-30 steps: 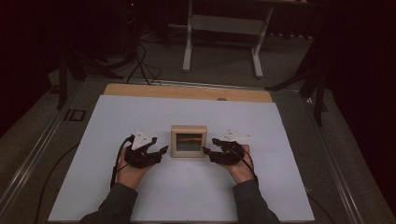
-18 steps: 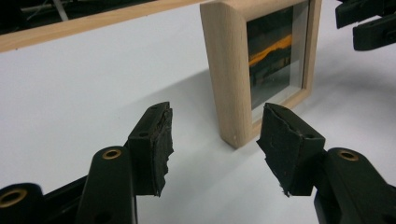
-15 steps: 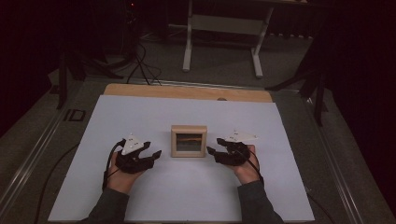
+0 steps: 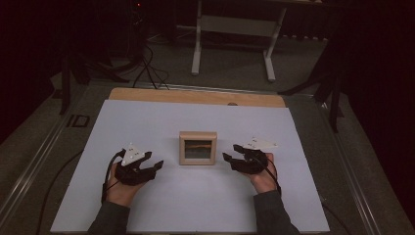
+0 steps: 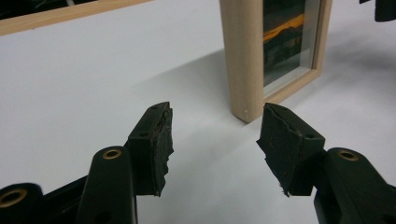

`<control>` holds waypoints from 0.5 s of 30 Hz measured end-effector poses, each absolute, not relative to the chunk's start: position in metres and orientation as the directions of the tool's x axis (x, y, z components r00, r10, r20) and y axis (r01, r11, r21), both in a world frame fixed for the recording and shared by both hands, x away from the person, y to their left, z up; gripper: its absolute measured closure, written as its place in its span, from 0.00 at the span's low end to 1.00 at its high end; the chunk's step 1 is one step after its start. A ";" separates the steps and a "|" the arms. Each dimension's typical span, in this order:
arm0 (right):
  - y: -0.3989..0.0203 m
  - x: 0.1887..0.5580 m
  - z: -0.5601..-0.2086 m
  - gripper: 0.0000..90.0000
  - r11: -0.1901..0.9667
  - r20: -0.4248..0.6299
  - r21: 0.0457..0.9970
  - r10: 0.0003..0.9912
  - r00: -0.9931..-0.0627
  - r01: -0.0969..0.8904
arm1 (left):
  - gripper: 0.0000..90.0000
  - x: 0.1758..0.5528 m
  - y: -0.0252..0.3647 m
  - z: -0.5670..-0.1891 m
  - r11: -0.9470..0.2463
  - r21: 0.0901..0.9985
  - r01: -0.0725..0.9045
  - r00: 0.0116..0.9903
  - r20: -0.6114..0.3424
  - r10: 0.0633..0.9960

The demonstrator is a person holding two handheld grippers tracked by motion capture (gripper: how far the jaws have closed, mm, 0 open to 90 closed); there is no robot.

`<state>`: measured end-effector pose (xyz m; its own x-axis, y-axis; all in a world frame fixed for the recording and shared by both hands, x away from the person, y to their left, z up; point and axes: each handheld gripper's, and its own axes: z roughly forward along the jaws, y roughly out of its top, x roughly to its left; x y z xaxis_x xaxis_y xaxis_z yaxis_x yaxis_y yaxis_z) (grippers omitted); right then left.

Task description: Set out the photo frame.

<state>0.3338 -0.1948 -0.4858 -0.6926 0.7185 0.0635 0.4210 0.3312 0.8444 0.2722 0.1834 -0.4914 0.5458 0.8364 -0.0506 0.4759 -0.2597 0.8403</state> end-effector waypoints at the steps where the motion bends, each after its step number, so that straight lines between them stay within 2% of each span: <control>1: -0.196 0.334 -0.486 0.47 0.328 0.063 0.847 0.720 -0.691 0.419 | 0.49 0.272 0.185 -0.491 -0.257 0.841 0.476 0.542 -0.051 0.839; 15: -0.223 0.324 -0.485 0.46 0.305 0.017 0.889 0.724 -0.689 0.342 | 0.49 0.262 0.215 -0.488 -0.201 0.854 0.479 0.490 -0.070 0.869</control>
<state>0.3237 -0.2234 -0.4845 -0.6891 0.7245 0.0166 0.3424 0.3053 0.8885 0.2618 0.2150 -0.4884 0.4897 0.8691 -0.0700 0.4792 -0.2012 0.8543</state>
